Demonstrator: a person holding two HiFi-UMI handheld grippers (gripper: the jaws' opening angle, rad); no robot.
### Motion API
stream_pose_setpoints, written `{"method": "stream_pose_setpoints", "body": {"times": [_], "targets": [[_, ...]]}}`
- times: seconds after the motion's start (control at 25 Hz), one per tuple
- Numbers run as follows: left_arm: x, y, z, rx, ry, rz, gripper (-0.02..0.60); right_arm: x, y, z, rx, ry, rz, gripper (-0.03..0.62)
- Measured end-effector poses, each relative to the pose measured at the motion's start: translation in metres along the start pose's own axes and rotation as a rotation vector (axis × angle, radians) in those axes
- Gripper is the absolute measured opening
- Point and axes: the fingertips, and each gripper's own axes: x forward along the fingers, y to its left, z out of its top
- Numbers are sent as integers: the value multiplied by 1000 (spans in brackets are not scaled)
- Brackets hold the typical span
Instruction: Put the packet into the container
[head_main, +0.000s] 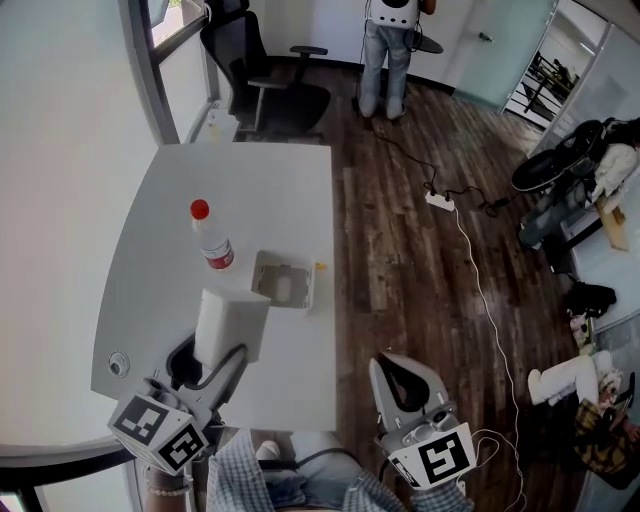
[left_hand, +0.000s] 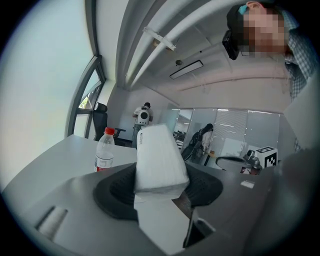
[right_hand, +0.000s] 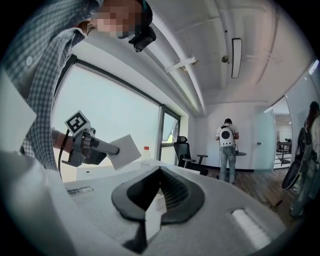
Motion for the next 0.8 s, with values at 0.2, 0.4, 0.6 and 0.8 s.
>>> {"method": "stream_pose_setpoints", "body": {"times": [0.2,0.4,0.6,0.8], "targets": [[31,-1,2,8,15,-11,264,6,-18,-9,16,12,-5,-2],[52,-2,-3,12,42,-11,264,7,-31,-17,28,24,-8,-2],[70,4,-11,4,65,-1,264,13,-38,-27,37,38,10,-2],[86,11,-16,13,93,18,265,17,-44,-33,51,38,23,-2]]}}
